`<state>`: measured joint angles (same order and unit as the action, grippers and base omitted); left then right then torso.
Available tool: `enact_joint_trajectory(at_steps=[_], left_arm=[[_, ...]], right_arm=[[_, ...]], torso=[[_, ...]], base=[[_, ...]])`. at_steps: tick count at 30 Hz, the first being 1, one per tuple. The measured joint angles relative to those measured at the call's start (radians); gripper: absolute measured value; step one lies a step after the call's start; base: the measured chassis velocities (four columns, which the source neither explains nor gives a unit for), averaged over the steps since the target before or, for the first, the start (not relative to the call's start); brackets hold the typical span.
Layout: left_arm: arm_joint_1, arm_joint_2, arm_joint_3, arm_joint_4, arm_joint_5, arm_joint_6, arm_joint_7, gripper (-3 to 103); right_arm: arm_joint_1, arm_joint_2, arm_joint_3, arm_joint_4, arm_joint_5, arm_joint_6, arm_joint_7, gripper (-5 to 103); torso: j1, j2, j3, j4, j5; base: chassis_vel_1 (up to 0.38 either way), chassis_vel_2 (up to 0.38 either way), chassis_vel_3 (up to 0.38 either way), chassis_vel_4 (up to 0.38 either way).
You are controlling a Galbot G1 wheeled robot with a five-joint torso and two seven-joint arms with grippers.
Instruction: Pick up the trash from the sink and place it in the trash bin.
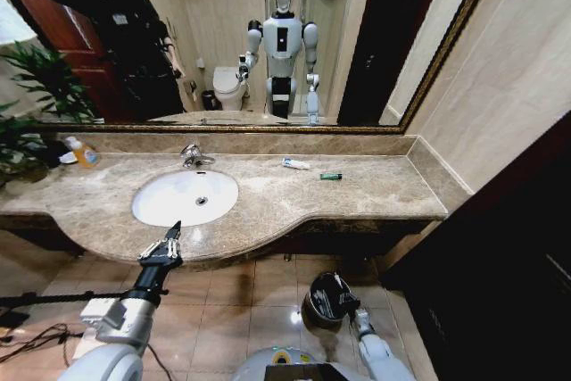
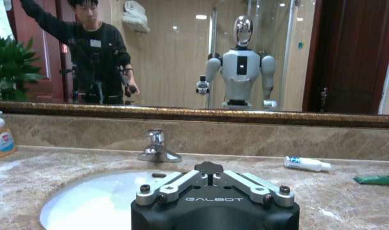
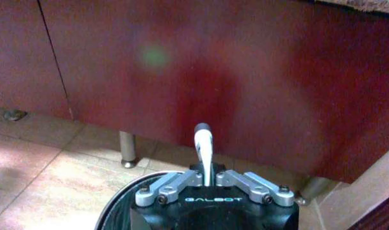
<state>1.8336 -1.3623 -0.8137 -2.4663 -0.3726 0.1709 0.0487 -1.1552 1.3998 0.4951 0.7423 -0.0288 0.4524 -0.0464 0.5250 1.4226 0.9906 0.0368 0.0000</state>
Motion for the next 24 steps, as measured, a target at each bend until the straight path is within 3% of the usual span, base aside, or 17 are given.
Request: enact_joint_trajectory(at_steps=[3,7,14,15,19,21,24], left_arm=[[0.0,0.0,0.0,0.0,0.0,0.0,0.0,0],[0.0,0.0,0.0,0.0,0.0,0.0,0.0,0],[0.0,0.0,0.0,0.0,0.0,0.0,0.0,0],[0.0,0.0,0.0,0.0,0.0,0.0,0.0,0],[0.0,0.0,0.0,0.0,0.0,0.0,0.0,0],[0.0,0.0,0.0,0.0,0.0,0.0,0.0,0],[0.0,0.0,0.0,0.0,0.0,0.0,0.0,0]], right_arm=[[-0.001,-0.004,-0.001,-0.005,-0.006,0.013,0.013,23],[-0.003,-0.006,-0.001,-0.005,-0.008,0.016,0.02,28],[-0.011,-0.012,-0.001,0.008,-0.014,0.024,0.04,61],[-0.011,-0.012,-0.001,0.008,-0.014,0.024,0.04,61],[-0.02,-0.016,-0.002,0.022,-0.013,0.026,0.054,83],[-0.021,-0.017,-0.002,0.025,-0.013,0.026,0.057,83],[-0.025,-0.022,-0.002,0.027,-0.012,0.028,0.061,93]], torso=[[0.0,0.0,0.0,0.0,0.0],[0.0,0.0,0.0,0.0,0.0],[0.0,0.0,0.0,0.0,0.0],[0.0,0.0,0.0,0.0,0.0],[0.0,0.0,0.0,0.0,0.0],[0.0,0.0,0.0,0.0,0.0001],[0.0,0.0,0.0,0.0,0.0]], base=[[0.0,0.0,0.0,0.0],[0.0,0.0,0.0,0.0],[0.0,0.0,0.0,0.0],[0.0,0.0,0.0,0.0],[0.0,0.0,0.0,0.0],[0.0,0.0,0.0,0.0],[0.0,0.0,0.0,0.0]])
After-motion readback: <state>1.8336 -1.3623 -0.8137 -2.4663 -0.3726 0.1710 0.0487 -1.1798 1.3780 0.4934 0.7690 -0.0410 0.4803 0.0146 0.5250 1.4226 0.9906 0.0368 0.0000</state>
